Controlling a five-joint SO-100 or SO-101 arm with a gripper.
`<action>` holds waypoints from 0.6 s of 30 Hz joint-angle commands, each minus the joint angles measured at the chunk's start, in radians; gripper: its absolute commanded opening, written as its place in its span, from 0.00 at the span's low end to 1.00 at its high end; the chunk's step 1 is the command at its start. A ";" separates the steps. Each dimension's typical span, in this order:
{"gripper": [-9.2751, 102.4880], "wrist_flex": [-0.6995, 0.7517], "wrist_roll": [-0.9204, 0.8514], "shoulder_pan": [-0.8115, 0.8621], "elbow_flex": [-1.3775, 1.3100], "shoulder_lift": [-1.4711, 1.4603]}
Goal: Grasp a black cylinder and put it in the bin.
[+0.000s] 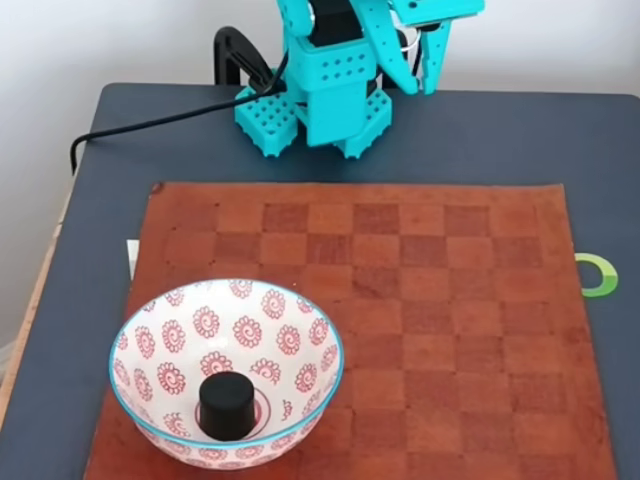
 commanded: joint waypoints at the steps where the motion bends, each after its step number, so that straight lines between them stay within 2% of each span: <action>1: 0.08 -0.008 0.034 -0.049 0.066 0.097; 8: 0.08 -0.034 0.129 -0.144 0.239 0.273; 18: 0.08 -0.204 0.198 -0.221 0.483 0.491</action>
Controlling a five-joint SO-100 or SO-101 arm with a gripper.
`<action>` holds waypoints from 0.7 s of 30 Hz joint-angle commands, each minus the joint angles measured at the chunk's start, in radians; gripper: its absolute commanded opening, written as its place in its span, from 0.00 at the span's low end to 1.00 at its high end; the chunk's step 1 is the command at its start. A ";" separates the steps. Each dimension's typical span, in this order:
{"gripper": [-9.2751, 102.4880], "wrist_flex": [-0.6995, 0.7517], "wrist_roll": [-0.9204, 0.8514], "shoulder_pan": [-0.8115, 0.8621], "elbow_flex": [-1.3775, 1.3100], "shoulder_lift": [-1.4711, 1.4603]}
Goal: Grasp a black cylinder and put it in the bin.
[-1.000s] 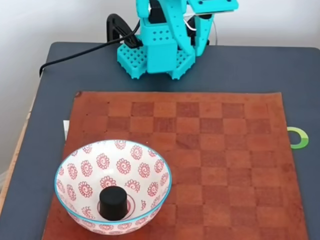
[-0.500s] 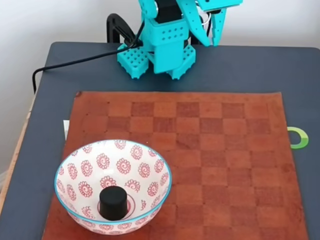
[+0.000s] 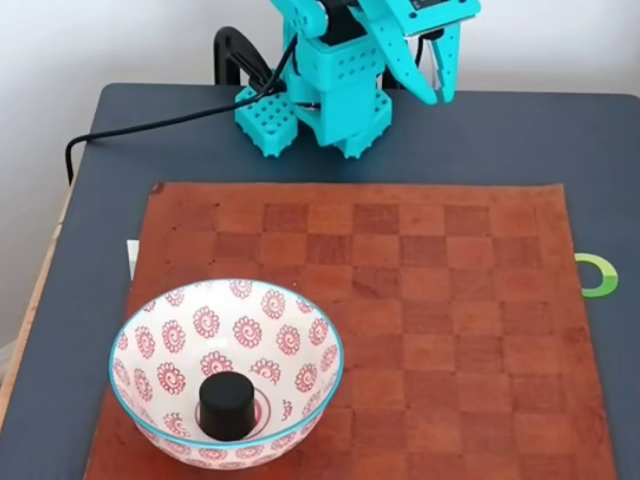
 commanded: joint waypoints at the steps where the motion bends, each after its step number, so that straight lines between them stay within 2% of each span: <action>1: 0.08 -0.080 0.009 -0.015 0.060 0.055; 13: 0.08 -0.391 -0.005 -0.017 0.291 0.140; 21: 0.08 -0.497 0.009 -0.051 0.408 0.140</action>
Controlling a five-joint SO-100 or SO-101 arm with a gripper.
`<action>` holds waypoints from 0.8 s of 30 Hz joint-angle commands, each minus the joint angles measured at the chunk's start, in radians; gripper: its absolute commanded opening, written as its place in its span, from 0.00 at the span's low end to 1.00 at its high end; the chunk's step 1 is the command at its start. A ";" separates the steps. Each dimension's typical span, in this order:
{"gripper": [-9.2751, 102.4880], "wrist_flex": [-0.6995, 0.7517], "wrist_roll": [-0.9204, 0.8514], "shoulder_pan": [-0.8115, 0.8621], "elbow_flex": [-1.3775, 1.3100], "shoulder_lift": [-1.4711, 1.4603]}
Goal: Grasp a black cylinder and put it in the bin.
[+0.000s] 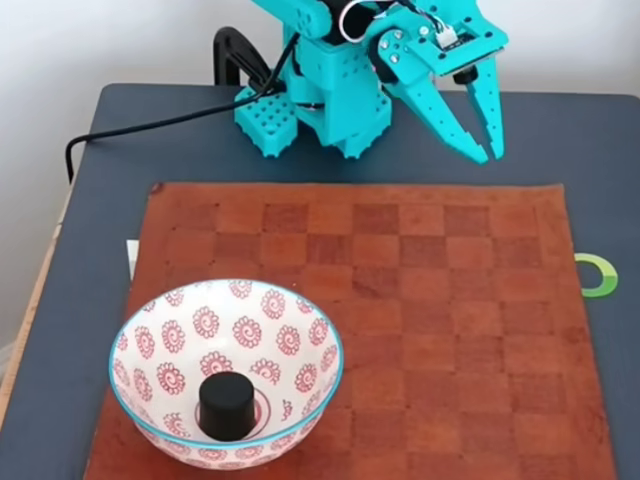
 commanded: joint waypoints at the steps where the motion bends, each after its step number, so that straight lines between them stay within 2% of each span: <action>1: 0.08 -0.048 0.006 -0.009 0.028 0.008; 24: 0.08 -0.049 -0.008 -0.020 0.198 0.008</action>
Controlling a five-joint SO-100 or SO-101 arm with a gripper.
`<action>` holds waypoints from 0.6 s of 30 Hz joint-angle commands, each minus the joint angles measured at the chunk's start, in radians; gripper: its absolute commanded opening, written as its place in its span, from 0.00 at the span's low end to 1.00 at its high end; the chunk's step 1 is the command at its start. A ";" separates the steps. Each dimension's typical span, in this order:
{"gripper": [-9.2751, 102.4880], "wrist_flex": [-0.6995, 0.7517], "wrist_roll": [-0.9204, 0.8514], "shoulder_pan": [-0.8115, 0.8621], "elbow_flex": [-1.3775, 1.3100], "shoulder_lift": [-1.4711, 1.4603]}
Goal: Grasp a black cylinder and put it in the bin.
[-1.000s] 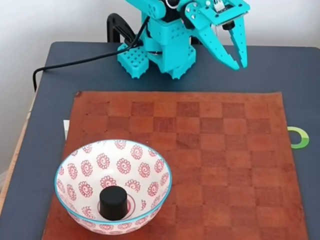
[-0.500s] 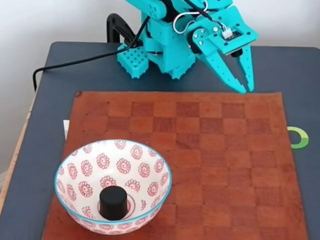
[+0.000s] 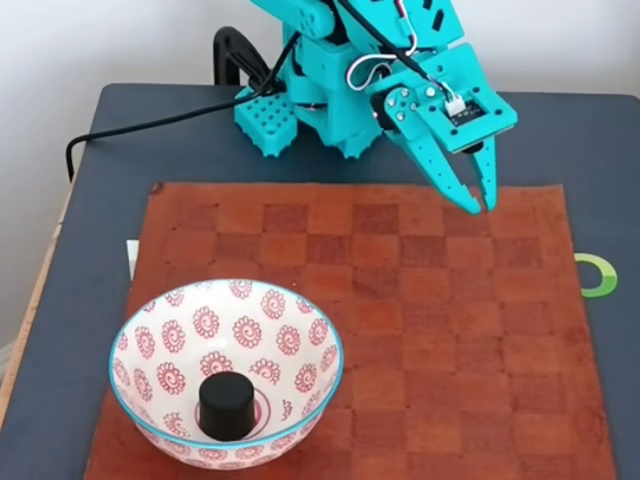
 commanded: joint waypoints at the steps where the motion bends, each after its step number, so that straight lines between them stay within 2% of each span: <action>1: 0.08 0.002 -0.009 0.002 -0.005 0.008; 7: 0.08 0.089 -0.005 0.003 -0.006 0.008; 18: 0.09 0.098 -0.011 0.012 -0.003 0.008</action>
